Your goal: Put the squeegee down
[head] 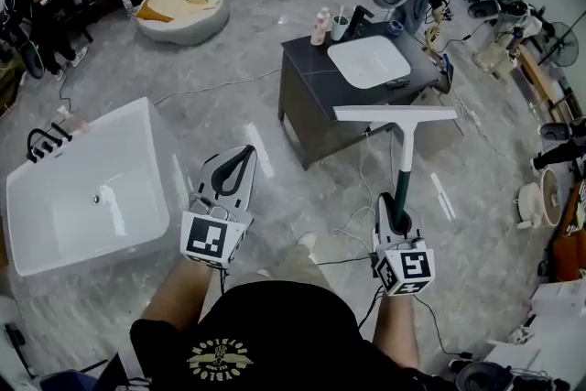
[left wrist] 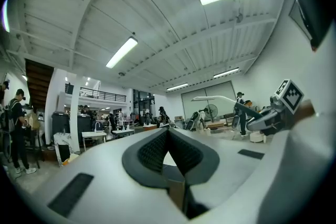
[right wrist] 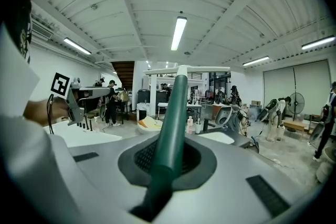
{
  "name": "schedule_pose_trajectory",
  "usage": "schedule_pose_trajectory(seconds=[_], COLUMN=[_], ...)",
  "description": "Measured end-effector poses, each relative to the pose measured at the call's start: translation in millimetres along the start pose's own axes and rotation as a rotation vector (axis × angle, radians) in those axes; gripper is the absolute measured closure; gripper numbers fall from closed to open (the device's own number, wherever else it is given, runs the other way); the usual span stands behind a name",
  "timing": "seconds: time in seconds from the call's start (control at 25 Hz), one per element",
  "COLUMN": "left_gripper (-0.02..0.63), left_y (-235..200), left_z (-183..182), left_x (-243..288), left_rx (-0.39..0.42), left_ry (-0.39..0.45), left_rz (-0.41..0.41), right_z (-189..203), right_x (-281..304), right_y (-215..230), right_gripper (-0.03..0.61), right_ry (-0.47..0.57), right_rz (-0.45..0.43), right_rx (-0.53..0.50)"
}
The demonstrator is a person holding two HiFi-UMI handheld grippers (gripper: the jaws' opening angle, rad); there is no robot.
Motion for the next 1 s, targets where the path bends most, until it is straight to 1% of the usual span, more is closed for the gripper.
schedule_pose_trajectory(seconds=[0.08,0.24,0.4,0.72,1.0], left_gripper=[0.592,0.591,0.591,0.591,0.591], left_y=[-1,2,-7,-12,-6], left_z=[0,-1,3,3,7], left_x=[11,34,58,110,151], left_rx=[0.002,-0.006,0.008,-0.005,-0.004], left_ry=[0.015,0.009,-0.019,-0.002,-0.048], left_rz=[-0.018,-0.006,-0.013,-0.019,-0.032], right_z=[-3,-10,-16,-31,-41], right_x=[10,21,46,85,109], right_y=[9,28,43,76,114], right_gripper=[0.54,0.54,0.54,0.54,0.54], right_ry=[-0.001,0.002,0.007,0.006,0.005], right_rz=[-0.013,-0.026,-0.046,-0.075,-0.104], right_rx=[0.001,0.0,0.01,0.006,-0.004])
Point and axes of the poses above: the fingertips, and each gripper's own axes: x forward along the fingers, y to its right, z out of its underside, the point moved 9 cm from there along -x, backward along the fingers, and after that the axes turned 3 degrees about -z, right-handed, at the moved point
